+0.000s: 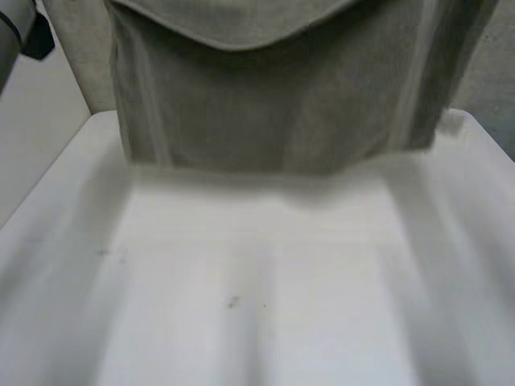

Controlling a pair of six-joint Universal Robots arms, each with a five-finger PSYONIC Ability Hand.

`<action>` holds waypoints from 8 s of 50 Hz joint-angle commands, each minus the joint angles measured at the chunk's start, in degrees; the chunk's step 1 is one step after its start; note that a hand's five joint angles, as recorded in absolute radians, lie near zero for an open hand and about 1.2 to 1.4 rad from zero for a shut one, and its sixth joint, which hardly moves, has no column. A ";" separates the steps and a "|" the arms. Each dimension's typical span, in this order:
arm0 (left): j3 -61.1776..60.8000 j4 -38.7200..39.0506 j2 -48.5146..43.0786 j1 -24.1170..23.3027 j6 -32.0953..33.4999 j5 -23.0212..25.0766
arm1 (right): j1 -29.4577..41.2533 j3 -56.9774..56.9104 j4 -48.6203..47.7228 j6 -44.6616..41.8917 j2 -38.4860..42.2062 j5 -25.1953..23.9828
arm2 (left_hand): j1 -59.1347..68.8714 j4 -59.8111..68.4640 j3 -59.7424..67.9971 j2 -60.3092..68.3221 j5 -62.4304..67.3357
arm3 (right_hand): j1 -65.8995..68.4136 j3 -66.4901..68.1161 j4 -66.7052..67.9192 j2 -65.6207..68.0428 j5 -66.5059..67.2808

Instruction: Fold the towel.

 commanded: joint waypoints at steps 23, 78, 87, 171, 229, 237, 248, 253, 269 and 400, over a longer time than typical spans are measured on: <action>-44.29 11.13 -0.75 5.04 4.59 0.65 | -1.36 56.19 -4.39 -16.16 -4.00 -11.40 | 11.83 10.20 10.32 10.29 11.78 | 3.58 4.27 3.45 3.40 3.02; -61.80 12.80 14.72 13.84 7.86 15.68 | -15.34 69.04 3.25 -18.45 -19.12 -21.24 | 11.83 10.20 10.32 10.29 11.78 | 3.58 4.27 3.45 3.40 3.02; -43.17 12.80 -3.30 8.39 7.86 3.90 | -9.62 55.85 1.67 -13.00 -4.53 -14.21 | 11.83 10.20 10.32 10.29 11.78 | 3.58 4.27 3.45 3.40 3.02; -50.10 12.35 2.67 2.59 7.59 2.41 | -5.84 85.02 -19.85 -12.82 -16.49 -6.83 | -55.43 -57.06 -56.95 -56.97 -55.49 | -66.42 -65.73 -66.55 -66.60 -66.98; -55.12 14.03 4.96 2.50 7.50 2.41 | 31.76 57.53 -23.73 -32.77 2.31 0.91 | -55.43 -57.06 -56.95 -56.97 -55.49 | 3.58 4.27 3.45 3.40 3.02; -55.21 14.03 5.05 2.32 7.50 2.41 | 36.34 57.52 -22.94 -35.05 7.86 -0.15 | -55.43 -57.06 -56.95 -56.97 -55.49 | 3.58 4.27 3.45 3.40 3.02; -53.80 14.03 6.02 -2.33 7.50 2.41 | 30.04 64.53 -24.34 -29.02 -3.98 -0.06 | -55.43 -57.06 -56.95 -56.97 -55.49 | -66.42 -65.73 -66.55 -66.60 -66.98; -52.49 13.94 6.89 -6.19 7.50 2.32 | 23.69 70.97 -25.31 -20.03 -11.30 -0.24 | -55.43 -57.06 -56.95 -56.97 -55.49 | -66.42 -65.73 -66.55 -66.60 -66.98; -42.73 13.41 0.04 -24.04 7.68 2.14 | 7.25 90.48 -26.37 -14.40 -18.42 -0.32 | -54.59 -56.22 -56.10 -56.13 -54.65 | -66.42 -65.73 -66.55 -66.60 -66.98; -56.79 14.47 7.25 -10.68 5.84 -11.66 | 23.95 65.70 -20.13 1.75 -4.80 1.61 | -54.93 -56.56 -56.44 -56.47 -54.98 | -61.96 -61.27 -62.09 -62.14 -62.52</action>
